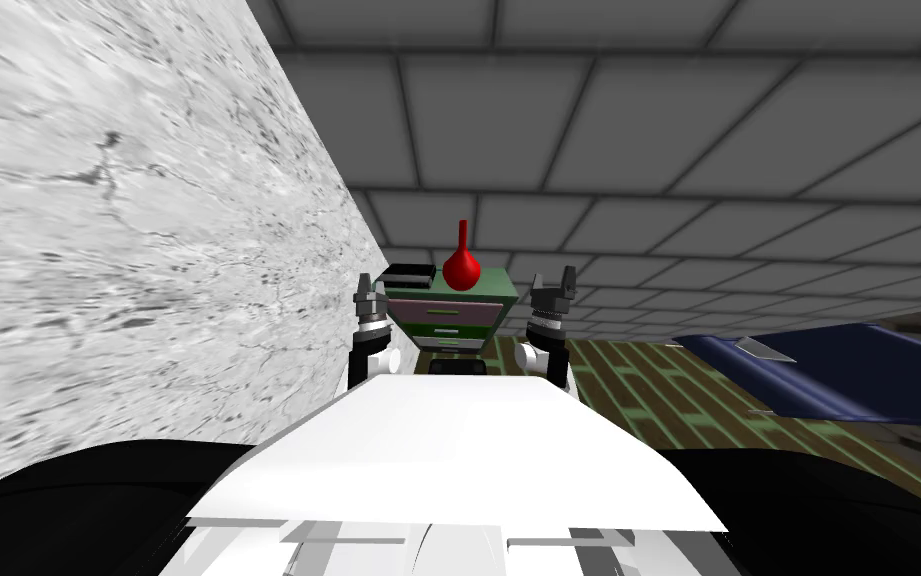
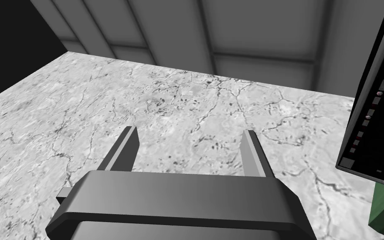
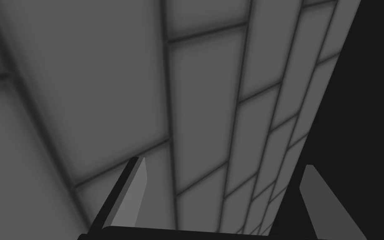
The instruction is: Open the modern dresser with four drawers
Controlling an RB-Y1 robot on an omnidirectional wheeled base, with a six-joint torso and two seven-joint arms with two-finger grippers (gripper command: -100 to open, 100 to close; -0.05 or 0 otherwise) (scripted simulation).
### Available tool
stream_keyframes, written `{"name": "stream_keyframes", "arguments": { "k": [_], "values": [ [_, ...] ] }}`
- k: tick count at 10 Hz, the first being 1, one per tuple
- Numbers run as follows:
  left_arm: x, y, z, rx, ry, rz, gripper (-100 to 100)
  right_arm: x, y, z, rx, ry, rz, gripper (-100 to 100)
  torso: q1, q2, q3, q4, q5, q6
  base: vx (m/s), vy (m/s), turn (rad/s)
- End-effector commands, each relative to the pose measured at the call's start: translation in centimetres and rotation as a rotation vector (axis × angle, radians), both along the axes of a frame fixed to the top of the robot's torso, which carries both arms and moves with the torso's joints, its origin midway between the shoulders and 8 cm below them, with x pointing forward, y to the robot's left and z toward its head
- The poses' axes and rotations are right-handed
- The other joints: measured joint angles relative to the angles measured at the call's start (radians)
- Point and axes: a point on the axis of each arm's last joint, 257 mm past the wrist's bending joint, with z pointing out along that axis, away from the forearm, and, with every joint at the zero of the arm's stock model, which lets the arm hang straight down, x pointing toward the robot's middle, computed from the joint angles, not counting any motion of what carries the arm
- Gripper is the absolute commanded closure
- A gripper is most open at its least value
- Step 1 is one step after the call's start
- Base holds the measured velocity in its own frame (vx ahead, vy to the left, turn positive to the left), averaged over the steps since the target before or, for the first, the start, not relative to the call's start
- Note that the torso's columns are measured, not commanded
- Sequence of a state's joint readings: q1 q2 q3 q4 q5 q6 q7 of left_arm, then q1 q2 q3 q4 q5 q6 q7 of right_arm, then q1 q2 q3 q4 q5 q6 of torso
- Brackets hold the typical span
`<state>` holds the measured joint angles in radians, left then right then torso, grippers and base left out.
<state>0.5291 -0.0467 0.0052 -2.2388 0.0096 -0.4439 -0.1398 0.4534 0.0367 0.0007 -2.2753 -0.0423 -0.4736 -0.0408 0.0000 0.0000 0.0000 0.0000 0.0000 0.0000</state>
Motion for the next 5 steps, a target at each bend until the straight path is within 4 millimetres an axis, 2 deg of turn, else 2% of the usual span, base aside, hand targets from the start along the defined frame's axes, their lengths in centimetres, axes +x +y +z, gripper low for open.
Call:
{"name": "stream_keyframes", "arguments": {
  "k": [1,5],
  "values": [
    [0.0,0.0,0.0,0.0,0.0,0.0,0,0.0,0.0,0.0,0.0,0.0,0.0,0,0.0,0.04,-0.082,0.041,0.0,0.0,0.0,0.0,0.0],
    [0.0,0.0,0.01,0.0,0.0,0.0,0,-0.01,0.0,0.01,0.0,0.0,0.0,0,0.0,0.322,-0.644,0.322,0.0,0.0,0.0,0.0,0.0]
  ]
}}
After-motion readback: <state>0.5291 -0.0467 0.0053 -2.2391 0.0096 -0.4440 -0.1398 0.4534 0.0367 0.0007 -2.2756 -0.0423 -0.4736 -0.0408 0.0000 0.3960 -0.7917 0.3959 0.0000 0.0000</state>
